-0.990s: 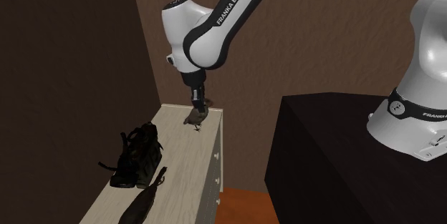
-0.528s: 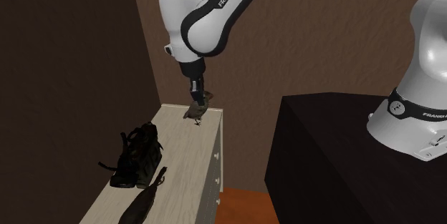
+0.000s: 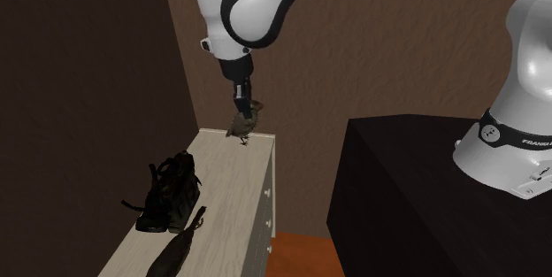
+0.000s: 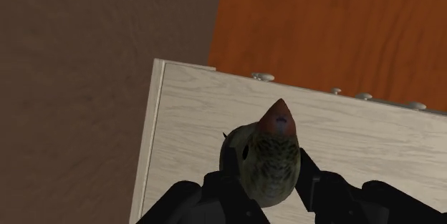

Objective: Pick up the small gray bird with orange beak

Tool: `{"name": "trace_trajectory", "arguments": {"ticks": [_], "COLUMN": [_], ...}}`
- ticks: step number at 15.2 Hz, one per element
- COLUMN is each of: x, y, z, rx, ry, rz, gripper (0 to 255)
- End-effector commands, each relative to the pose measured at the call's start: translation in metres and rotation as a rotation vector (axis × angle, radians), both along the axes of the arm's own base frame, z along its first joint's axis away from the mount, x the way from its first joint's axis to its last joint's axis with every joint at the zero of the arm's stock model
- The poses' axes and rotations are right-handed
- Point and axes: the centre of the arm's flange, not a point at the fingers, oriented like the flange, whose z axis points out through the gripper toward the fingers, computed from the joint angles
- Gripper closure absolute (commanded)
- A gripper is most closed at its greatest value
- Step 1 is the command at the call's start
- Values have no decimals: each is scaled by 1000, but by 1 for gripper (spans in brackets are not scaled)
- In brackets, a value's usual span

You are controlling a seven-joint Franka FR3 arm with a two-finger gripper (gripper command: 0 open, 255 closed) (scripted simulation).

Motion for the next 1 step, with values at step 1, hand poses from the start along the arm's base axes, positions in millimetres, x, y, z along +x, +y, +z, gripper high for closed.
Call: {"name": "trace_trajectory", "arguments": {"ticks": [1], "x": [1], "y": [-1], "z": [4], "rx": [0], "ry": [0], "rz": [0], "gripper": [255]}}
